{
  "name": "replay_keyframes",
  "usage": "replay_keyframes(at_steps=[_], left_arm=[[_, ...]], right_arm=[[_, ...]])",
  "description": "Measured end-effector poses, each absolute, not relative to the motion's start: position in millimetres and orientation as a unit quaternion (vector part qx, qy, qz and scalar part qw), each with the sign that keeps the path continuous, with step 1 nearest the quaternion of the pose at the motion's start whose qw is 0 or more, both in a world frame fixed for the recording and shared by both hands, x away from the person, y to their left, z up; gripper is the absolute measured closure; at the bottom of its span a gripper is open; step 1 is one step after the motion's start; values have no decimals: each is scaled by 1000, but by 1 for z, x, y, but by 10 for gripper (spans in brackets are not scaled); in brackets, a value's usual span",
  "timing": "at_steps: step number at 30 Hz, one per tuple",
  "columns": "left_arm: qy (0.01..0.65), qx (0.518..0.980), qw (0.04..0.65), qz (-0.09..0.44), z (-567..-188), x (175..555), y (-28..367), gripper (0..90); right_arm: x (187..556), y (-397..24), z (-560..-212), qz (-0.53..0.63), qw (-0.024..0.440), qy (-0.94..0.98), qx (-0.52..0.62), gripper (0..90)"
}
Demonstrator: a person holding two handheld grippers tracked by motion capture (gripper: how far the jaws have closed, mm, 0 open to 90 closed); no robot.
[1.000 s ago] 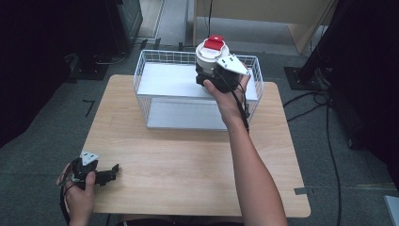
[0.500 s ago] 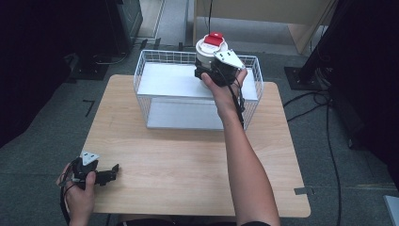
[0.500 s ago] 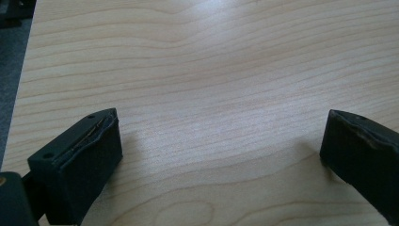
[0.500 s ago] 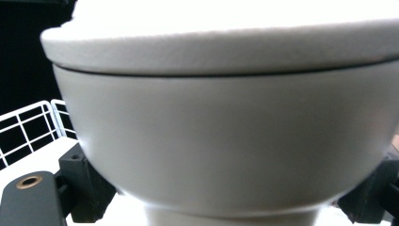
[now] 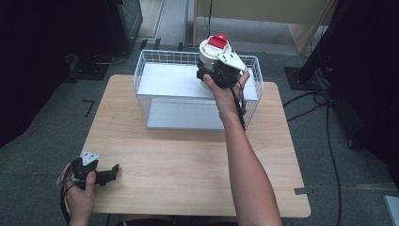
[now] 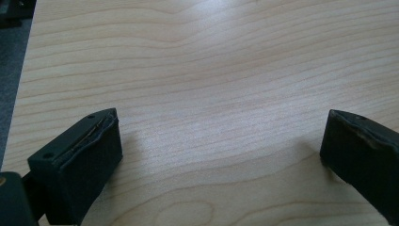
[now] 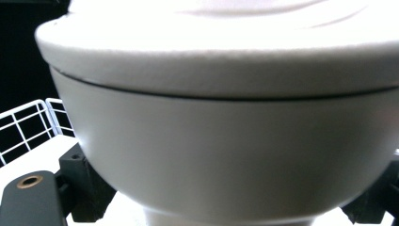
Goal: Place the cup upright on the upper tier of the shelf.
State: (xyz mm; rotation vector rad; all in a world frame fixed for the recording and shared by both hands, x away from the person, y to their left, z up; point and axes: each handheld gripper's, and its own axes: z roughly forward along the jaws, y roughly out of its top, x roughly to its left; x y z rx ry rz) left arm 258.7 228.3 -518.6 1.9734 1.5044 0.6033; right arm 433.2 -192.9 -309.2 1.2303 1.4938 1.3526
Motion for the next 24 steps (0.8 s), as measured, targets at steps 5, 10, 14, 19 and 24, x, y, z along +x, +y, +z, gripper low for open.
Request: replay_keyframes(at_steps=[5,10,14,19,24], left_arm=[[564,740,290,226,-519,259,228,0],[564,740,289,226,-519,259,228,0],[564,740,288,226,-519,259,228,0],[564,740,289,226,-519,259,228,0],[564,740,289,226,-519,259,228,0]], right_arm=[[433,-196,-308,529,367,591,485,62],[431,-202,-308,523,364,603,480,12],[428,-206,-309,523,362,606,477,2],[424,-206,-313,518,362,614,472,1],[421,-210,-322,514,357,620,473,0]])
